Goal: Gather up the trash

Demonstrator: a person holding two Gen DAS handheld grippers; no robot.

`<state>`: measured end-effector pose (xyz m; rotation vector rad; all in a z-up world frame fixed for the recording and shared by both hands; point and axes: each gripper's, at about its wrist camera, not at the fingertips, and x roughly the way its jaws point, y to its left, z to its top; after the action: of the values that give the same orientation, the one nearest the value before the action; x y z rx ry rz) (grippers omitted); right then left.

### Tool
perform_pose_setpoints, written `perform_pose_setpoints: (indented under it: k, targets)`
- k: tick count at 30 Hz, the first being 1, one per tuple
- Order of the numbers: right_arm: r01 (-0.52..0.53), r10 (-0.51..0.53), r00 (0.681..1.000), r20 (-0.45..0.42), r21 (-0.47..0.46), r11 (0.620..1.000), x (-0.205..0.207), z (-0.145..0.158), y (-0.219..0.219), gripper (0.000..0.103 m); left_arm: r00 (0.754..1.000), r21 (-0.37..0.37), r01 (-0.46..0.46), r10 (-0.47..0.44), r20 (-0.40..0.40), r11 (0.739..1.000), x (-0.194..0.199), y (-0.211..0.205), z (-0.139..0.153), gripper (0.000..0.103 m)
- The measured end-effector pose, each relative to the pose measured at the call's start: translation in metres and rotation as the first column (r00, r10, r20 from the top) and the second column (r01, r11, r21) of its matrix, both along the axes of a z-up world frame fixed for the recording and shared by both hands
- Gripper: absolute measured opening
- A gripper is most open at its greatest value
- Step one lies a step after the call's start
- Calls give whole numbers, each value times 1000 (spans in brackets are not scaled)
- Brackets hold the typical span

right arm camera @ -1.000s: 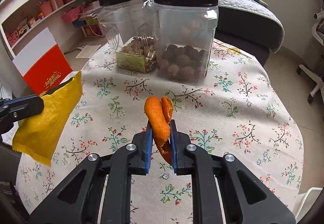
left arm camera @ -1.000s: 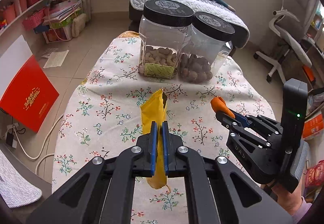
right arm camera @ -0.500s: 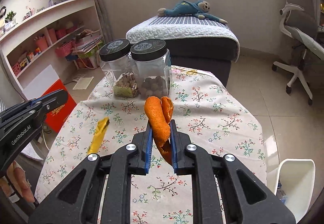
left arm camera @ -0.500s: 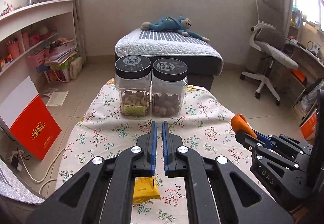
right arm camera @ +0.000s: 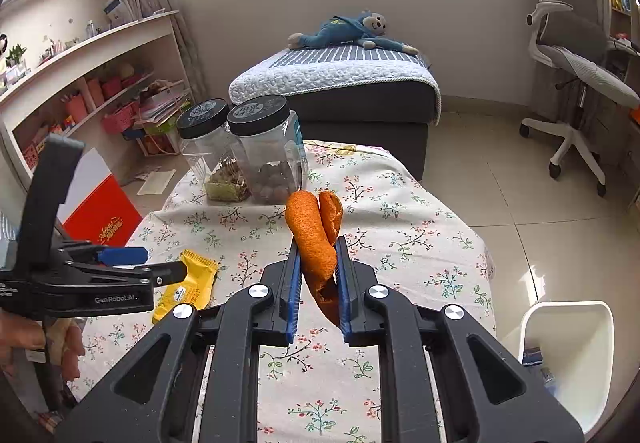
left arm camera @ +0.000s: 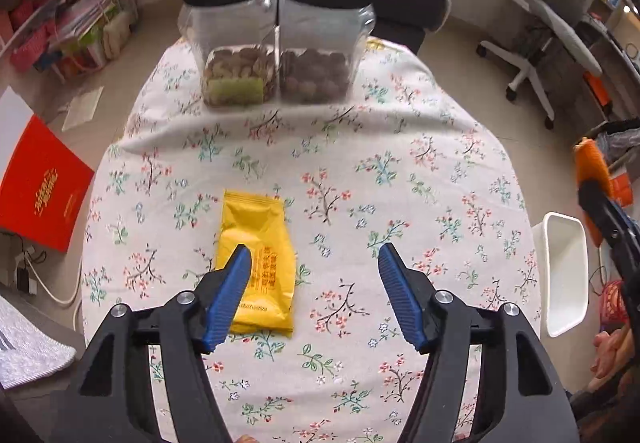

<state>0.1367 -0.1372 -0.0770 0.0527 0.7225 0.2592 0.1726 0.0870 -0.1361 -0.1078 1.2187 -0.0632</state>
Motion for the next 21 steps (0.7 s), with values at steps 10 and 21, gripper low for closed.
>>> perform_pose_setpoints:
  k: [10,21]
  targets:
    - [-47,46,999,-16,-39,998,-6,-6,11,15,988,114,-31,48,-146,993,6,12,-80,78]
    - [-69,68,997,-32,-50,996,-3,-10,22,15,992,27,-10,13,-122,1000,5,14,-79,7]
